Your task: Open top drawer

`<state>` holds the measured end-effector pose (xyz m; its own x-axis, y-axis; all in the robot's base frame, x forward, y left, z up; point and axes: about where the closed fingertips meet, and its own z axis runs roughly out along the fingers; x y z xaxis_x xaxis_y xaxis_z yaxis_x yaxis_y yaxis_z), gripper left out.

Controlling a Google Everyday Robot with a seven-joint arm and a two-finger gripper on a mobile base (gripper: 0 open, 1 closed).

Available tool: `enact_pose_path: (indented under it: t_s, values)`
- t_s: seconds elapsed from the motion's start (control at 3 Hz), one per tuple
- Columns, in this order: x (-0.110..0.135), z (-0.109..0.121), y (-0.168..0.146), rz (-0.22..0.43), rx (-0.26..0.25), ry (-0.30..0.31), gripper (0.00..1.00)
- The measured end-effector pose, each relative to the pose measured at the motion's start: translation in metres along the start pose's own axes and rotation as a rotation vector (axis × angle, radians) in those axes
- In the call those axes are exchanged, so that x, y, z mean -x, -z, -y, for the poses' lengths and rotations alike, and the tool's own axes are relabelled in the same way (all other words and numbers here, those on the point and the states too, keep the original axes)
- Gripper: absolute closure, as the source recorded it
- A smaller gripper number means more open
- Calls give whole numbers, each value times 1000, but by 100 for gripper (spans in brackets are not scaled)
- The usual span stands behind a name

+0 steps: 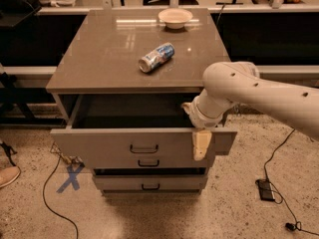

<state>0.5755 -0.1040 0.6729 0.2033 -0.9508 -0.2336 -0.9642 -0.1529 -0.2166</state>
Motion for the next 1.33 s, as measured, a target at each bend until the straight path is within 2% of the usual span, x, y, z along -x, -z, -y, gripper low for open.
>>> enact_pose_path:
  t_s: [0.33,0.67,1.0,1.33]
  values:
    - [-2,-2,-2,-15,19,-35,0]
    - [-14,-9,-2,-17,23,-135,0]
    - [-21,-16,-5,-23,25,-201,0]
    - [-27,-27,-11,-28,56,-234,27]
